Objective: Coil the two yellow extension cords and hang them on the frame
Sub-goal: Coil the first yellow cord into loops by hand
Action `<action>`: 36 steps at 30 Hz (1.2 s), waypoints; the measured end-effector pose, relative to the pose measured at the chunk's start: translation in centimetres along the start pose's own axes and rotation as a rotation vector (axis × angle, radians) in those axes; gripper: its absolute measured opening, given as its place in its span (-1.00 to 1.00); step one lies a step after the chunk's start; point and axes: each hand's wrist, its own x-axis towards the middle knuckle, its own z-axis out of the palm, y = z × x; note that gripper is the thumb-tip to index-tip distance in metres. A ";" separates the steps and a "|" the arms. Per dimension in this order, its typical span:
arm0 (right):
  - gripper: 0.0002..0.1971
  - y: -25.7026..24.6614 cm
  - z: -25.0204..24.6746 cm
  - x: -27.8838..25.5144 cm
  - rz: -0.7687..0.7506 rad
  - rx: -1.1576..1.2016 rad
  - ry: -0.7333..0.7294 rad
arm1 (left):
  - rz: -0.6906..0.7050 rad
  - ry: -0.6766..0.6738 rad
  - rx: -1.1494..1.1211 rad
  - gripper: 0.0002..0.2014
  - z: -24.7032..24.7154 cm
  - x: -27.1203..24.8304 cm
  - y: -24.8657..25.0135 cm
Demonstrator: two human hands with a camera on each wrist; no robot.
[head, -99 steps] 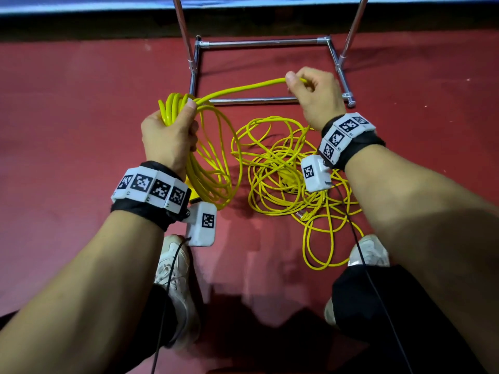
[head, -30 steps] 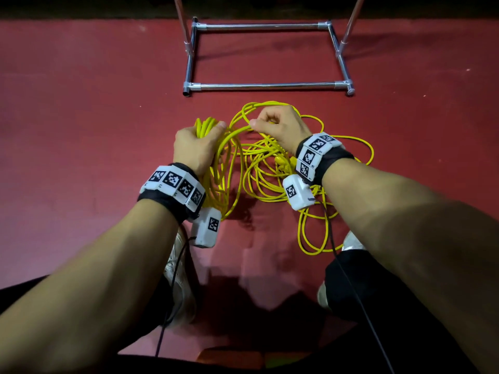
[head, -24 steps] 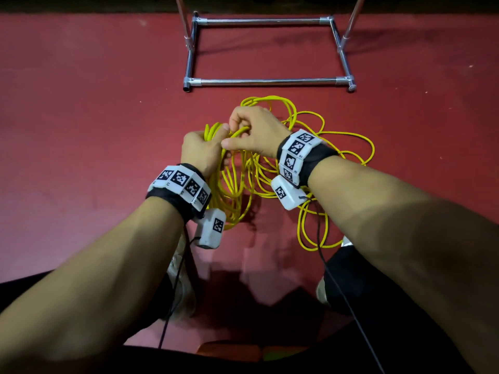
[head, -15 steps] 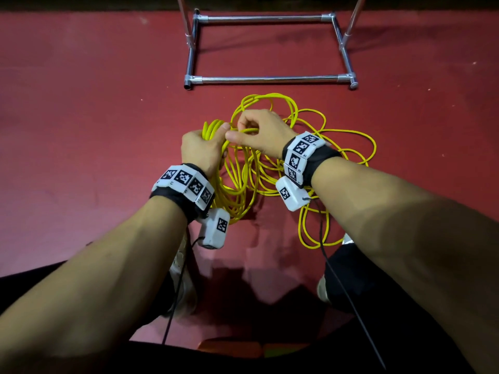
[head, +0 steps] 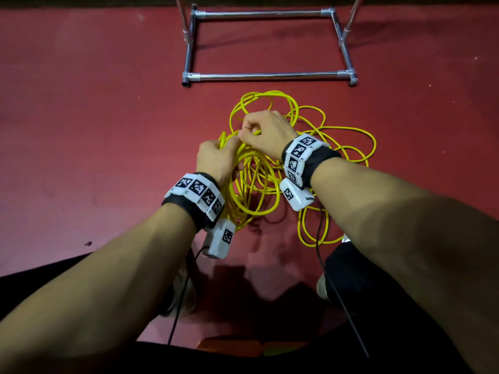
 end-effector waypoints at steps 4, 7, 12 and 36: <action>-0.79 -0.3 0.1 -0.6 -0.033 0.002 0.022 | -0.033 0.021 -0.053 -0.54 0.0 -0.4 0.1; -0.82 -0.8 0.2 -1.0 -0.059 0.052 0.025 | -0.050 0.017 -0.069 -0.57 0.0 -0.2 0.1; -0.77 -0.7 0.0 -1.1 -0.088 0.082 -0.001 | 0.007 0.068 0.033 -0.48 -0.4 0.0 -0.1; -0.52 0.4 -0.8 -0.5 -0.125 -0.089 -0.086 | -0.029 0.010 -0.022 -0.72 -1.5 1.5 -0.5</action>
